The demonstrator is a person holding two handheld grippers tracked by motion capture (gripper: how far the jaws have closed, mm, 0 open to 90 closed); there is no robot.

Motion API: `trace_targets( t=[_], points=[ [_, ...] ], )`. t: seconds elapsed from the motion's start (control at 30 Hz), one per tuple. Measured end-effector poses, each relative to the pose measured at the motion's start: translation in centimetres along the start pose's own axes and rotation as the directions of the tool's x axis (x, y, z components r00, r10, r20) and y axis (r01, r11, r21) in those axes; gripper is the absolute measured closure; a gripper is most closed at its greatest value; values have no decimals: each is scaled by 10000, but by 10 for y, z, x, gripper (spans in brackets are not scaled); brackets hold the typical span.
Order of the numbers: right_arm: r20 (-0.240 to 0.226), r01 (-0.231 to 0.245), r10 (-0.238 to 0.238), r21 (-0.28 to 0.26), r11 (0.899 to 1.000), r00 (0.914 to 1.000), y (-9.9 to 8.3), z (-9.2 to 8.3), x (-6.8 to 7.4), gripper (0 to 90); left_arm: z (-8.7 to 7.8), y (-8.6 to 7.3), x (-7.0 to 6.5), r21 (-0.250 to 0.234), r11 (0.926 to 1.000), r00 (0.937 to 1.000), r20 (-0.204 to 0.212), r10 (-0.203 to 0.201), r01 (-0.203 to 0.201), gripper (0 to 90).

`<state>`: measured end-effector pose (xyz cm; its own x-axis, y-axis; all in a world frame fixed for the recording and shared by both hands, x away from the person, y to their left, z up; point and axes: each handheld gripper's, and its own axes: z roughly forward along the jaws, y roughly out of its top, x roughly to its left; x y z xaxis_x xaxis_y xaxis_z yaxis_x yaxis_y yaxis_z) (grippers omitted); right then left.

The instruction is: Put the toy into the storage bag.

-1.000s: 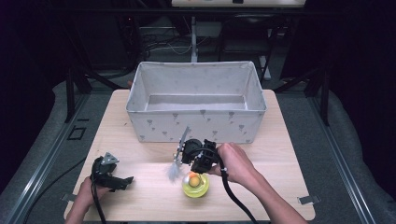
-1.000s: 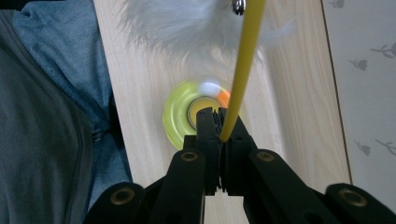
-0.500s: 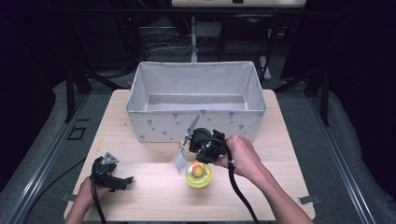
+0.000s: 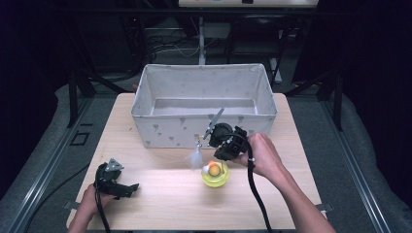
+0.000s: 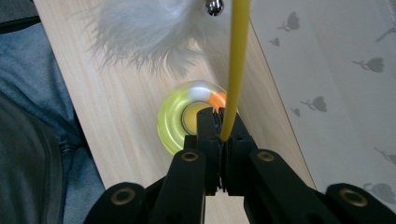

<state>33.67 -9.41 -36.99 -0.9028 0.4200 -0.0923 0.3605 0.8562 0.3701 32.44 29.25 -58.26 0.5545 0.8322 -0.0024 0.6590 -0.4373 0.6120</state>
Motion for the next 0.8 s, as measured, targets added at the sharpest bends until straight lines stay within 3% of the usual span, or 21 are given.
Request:
trace_targets(
  t=[0.8],
  points=[
    [426,-1271,1265,139,9918,9911,-21,-19,-44,884,0,0,0,-37,10000,10000,-15,-12,12,0]
  ],
)
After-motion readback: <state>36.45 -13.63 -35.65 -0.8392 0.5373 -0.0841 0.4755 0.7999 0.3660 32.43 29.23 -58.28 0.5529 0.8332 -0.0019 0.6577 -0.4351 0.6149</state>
